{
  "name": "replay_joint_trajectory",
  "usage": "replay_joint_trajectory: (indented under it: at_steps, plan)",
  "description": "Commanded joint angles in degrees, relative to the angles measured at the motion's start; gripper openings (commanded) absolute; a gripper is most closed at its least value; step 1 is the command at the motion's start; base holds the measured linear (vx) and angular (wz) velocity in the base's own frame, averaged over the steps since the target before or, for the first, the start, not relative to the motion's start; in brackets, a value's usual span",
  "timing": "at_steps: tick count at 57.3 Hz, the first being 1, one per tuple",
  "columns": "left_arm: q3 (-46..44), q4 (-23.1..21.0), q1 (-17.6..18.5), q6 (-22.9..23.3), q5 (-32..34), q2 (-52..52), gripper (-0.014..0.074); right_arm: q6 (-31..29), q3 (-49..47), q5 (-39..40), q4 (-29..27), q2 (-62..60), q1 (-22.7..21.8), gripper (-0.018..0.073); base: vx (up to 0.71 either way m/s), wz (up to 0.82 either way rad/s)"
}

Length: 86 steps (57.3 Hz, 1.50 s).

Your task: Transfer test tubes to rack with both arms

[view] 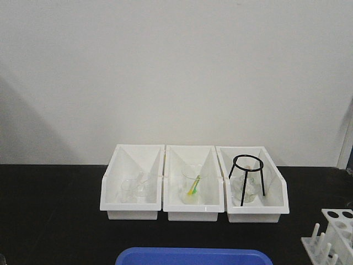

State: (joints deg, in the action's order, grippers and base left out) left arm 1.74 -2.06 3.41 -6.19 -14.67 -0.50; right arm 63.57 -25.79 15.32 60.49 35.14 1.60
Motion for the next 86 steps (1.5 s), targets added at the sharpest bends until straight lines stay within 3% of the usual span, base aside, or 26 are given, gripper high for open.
replay_joint_trajectory:
  at_steps: [1, 9, 14, 18, 21, 26, 38, 54, 86]
  plan:
    - [1.52, -0.53, -0.06, 0.48, 4.35, -0.55, -0.0015, -11.65, 1.42, 1.66, -14.99, -0.59, 0.21, -0.0007, 0.00, 0.00]
    - [1.52, -0.53, -0.06, 0.48, 4.35, -0.55, -0.0015, -36.91, 7.86, -0.86, -41.72, -4.43, 1.32, -0.0007, 0.00, 0.00]
    - [1.52, -0.53, -0.06, 0.48, 4.35, -0.55, -0.0015, -51.98, 11.33, -4.63, -55.35, -8.72, 1.78, -0.0007, 0.00, 0.00]
    - [1.52, -0.53, -0.06, 0.48, 4.35, -0.55, -0.0015, -61.26, 14.13, -6.95, -63.25, -13.18, 1.43, -0.0007, 0.00, 0.00]
    - [1.52, -0.53, -0.06, 0.48, 4.35, -0.55, -0.0015, -66.80, 16.75, -7.59, -65.86, -17.50, 0.76, -0.0007, 0.00, 0.00]
    - [1.52, -0.53, -0.06, 0.48, 4.35, -0.55, -0.0015, -67.13, 21.67, -7.59, -65.88, -23.51, -1.76, -0.0007, 0.00, 0.00]
    - [1.52, -0.53, -0.06, 0.48, 4.35, -0.55, -0.0015, -59.76, 28.24, -10.20, -58.76, -35.24, -6.35, -0.0007, 0.00, 0.00]
    - [1.52, -0.54, -0.06, 0.48, 4.22, -0.55, -0.0015, -60.05, 28.16, -14.82, -57.77, -36.19, -6.29, -0.0007, 0.00, 0.00]
    - [1.52, -0.54, -0.06, 0.48, 4.22, -0.55, -0.0015, -60.05, 28.16, -14.82, -57.77, -36.19, -6.29, -0.0007, 0.00, 0.00]
